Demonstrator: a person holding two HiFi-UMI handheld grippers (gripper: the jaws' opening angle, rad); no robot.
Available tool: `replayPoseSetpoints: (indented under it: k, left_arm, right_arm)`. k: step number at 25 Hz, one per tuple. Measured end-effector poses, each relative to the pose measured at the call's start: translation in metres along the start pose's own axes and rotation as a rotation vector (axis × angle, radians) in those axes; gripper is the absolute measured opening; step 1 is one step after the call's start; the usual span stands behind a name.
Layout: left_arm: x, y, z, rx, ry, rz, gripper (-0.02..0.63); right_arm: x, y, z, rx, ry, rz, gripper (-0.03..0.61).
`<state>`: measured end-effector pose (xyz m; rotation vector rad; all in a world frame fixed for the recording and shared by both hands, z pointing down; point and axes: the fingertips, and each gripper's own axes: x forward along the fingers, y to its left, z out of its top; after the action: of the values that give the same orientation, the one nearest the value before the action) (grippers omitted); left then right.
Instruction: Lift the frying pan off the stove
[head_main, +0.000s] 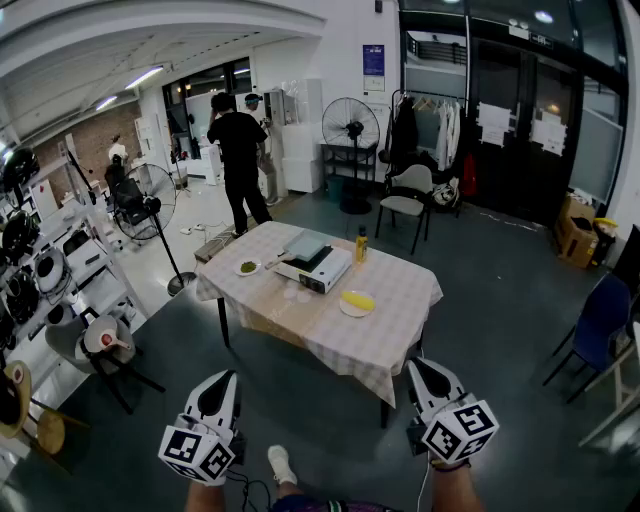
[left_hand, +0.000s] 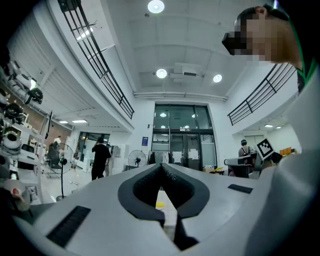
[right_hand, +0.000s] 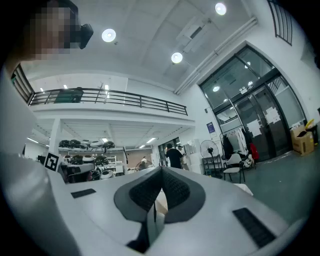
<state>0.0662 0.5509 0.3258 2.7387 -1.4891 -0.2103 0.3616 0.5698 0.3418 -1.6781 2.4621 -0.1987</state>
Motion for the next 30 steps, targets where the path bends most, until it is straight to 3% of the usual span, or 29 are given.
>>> replayPoseSetpoints:
  k: [4, 15, 20, 30]
  left_arm:
    - [-0.006, 0.003, -0.001, 0.045, 0.015, 0.035, 0.023]
    - [-0.001, 0.019, -0.002, 0.010, -0.011, 0.063, 0.023]
    - [0.001, 0.029, -0.006, 0.011, 0.016, 0.070, 0.023]
    - [0.018, 0.105, -0.022, -0.009, 0.040, 0.123, 0.023]
  right_arm:
    - [0.001, 0.007, -0.001, -0.004, 0.009, 0.012, 0.005]
    - [0.021, 0.012, -0.007, -0.027, 0.039, 0.047, 0.005]
    - [0.035, 0.018, -0.017, -0.020, 0.043, 0.068, 0.006]
    - [0.118, 0.039, -0.031, 0.014, 0.041, 0.109, 0.006]
